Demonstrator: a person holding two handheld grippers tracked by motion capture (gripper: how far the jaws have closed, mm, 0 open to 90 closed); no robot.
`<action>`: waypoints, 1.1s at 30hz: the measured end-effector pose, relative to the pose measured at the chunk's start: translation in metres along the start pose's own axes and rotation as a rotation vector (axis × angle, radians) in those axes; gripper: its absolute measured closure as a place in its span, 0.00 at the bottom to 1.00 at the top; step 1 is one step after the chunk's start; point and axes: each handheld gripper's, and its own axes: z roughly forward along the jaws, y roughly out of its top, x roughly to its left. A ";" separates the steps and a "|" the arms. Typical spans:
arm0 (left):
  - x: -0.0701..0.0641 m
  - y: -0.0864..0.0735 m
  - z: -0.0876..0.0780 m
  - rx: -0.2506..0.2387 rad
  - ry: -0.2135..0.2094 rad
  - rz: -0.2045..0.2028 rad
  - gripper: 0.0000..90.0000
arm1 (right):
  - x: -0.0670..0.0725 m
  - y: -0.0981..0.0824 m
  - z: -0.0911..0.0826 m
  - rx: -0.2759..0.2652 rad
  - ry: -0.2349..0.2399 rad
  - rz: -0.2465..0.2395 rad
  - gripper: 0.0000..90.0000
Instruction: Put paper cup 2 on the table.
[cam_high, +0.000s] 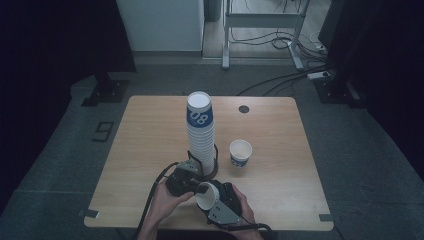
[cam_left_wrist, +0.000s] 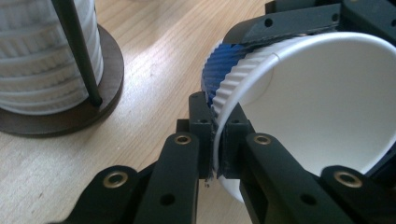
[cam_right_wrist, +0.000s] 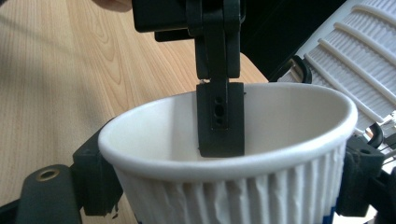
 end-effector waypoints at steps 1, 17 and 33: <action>0.000 -0.001 0.000 -0.008 -0.001 0.004 0.96 | 0.000 0.000 -0.001 0.003 0.002 0.010 0.18; -0.007 -0.020 0.004 -0.262 0.135 0.053 0.52 | -0.021 -0.020 -0.006 0.015 -0.024 0.289 0.20; -0.001 -0.044 -0.004 -0.429 0.255 0.064 0.26 | -0.044 -0.039 -0.020 0.044 -0.085 0.456 0.20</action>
